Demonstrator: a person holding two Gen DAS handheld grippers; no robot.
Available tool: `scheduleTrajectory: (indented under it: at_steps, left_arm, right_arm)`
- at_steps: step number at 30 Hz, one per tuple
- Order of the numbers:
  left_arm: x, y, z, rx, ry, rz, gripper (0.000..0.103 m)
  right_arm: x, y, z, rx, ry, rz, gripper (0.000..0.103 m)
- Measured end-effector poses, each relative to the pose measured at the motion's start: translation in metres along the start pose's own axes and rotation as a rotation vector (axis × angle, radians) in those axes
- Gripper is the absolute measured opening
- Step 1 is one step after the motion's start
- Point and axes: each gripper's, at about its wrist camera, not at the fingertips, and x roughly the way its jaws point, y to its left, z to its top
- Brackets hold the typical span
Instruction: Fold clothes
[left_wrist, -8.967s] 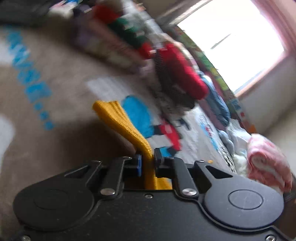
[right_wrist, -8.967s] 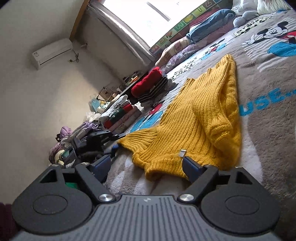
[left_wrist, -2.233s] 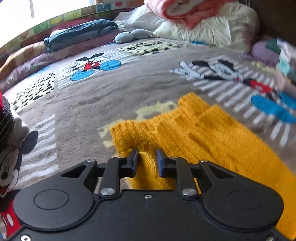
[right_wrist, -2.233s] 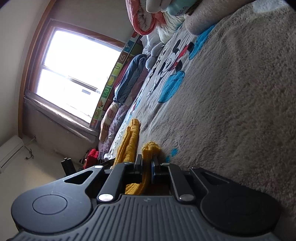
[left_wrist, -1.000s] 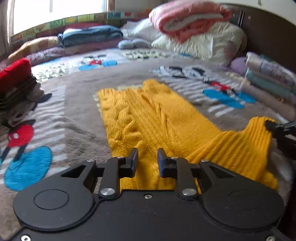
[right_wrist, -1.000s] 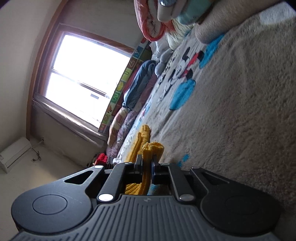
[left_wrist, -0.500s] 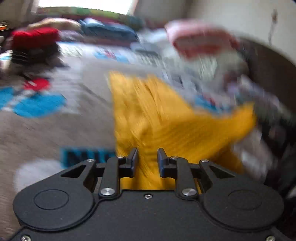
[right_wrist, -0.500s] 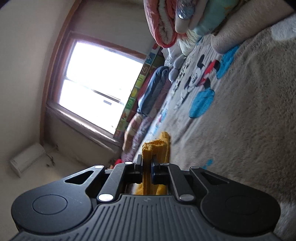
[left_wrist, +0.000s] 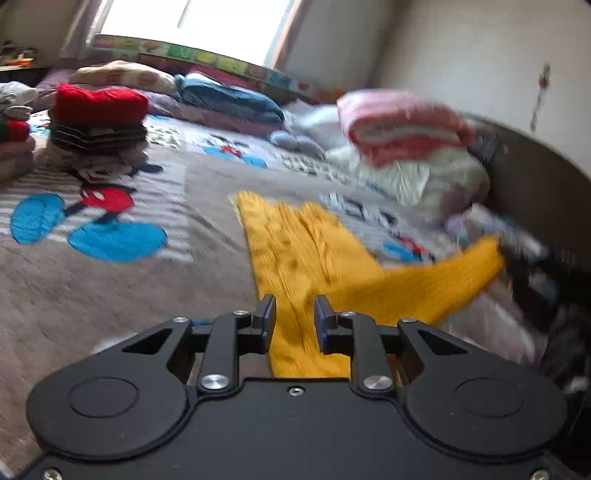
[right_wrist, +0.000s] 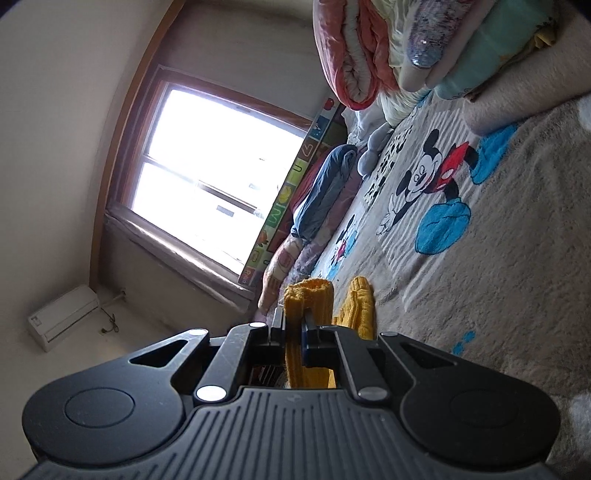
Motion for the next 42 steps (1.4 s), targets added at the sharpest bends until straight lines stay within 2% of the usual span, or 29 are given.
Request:
scheduleTrajectory:
  at_steps: [1, 4, 5, 7, 8, 10, 15, 20, 23, 29, 31, 32, 33, 38, 42]
  left_arm:
    - [0.012, -0.005, -0.01, 0.021, 0.054, -0.022, 0.019]
    - [0.023, -0.02, -0.023, 0.13, 0.095, -0.011, 0.02]
    - [0.019, -0.022, -0.018, 0.139, 0.097, -0.016, 0.02]
    - [0.005, -0.023, -0.009, 0.165, 0.05, -0.062, 0.043]
    - [0.0, -0.023, -0.009, 0.177, 0.027, -0.076, 0.062]
    - [-0.005, -0.024, -0.011, 0.199, 0.004, -0.099, 0.062]
    - [0.003, -0.03, -0.02, 0.29, 0.05, -0.118, 0.062]
    - [0.006, -0.031, -0.023, 0.332, 0.06, -0.128, 0.062]
    - [0.009, -0.031, -0.023, 0.352, 0.057, -0.093, 0.062]
    - [0.021, -0.049, -0.025, 0.472, 0.108, 0.019, 0.062]
    - [0.023, -0.056, -0.026, 0.515, 0.11, 0.056, 0.051]
    - [0.024, -0.057, -0.025, 0.519, 0.11, 0.069, 0.042]
    - [0.025, -0.057, -0.024, 0.519, 0.114, 0.064, 0.037]
    - [0.031, -0.052, -0.024, 0.507, 0.151, 0.058, 0.032]
    - [0.033, -0.04, -0.018, 0.418, 0.173, 0.009, 0.032]
  right_arm:
    - [0.002, 0.001, 0.0, -0.004, 0.004, -0.001, 0.009]
    - [0.006, 0.006, 0.001, -0.025, 0.01, -0.01, 0.009]
    - [0.007, 0.008, 0.001, -0.028, 0.012, -0.013, 0.009]
    - [0.009, 0.012, 0.002, -0.039, 0.016, -0.019, 0.009]
    - [0.011, 0.016, 0.002, -0.047, 0.022, -0.02, 0.009]
    - [0.014, 0.024, 0.003, -0.066, 0.034, -0.022, 0.009]
    - [0.03, 0.045, 0.011, -0.123, 0.064, -0.041, 0.009]
    - [0.054, 0.059, 0.016, -0.165, 0.092, -0.075, 0.009]
    - [0.07, 0.068, 0.017, -0.19, 0.109, -0.089, 0.009]
    - [0.104, 0.088, 0.017, -0.25, 0.155, -0.104, 0.009]
    - [0.117, 0.095, 0.017, -0.273, 0.175, -0.106, 0.009]
    - [0.122, 0.099, 0.016, -0.285, 0.183, -0.107, 0.009]
    - [0.128, 0.102, 0.015, -0.3, 0.192, -0.107, 0.009]
    - [0.156, 0.119, 0.008, -0.355, 0.232, -0.098, 0.009]
    - [0.177, 0.132, -0.001, -0.398, 0.258, -0.097, 0.009]
